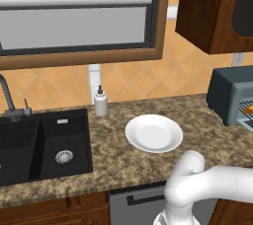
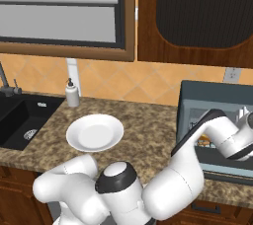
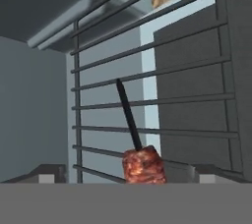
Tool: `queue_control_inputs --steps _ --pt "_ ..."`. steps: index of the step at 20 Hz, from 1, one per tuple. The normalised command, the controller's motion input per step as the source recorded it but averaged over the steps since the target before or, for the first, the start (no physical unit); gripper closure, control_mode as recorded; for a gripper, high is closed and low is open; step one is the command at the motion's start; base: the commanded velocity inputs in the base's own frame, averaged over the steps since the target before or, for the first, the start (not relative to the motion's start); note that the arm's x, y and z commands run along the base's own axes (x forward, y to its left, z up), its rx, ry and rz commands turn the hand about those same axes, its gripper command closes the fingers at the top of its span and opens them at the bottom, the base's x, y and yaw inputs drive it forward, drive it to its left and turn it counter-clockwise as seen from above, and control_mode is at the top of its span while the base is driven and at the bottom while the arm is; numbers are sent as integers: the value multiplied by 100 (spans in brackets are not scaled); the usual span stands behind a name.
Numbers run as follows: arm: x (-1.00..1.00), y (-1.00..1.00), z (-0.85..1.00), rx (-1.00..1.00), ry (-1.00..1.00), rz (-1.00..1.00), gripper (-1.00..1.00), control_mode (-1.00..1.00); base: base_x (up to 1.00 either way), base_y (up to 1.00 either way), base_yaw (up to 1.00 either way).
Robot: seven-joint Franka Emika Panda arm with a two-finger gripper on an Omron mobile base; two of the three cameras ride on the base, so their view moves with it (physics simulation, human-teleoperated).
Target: Pick up the kebab skewer and baguette bread, and place them inside the toaster oven. Close the toaster oven door and start by setting the timer.
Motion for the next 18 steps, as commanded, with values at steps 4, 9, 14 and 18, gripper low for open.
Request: queue_control_inputs --steps 4,9,14,18 --pt "-14 -1 25 -3 0 8 -100 -100 0 0 0" --pt "-47 0 3 -20 -2 23 -100 -100 0 0 0" --pt "-67 0 0 -30 -7 41 -100 -100 0 0 0" --pt "-51 21 0 -33 -9 53 -100 -100 0 0 0"
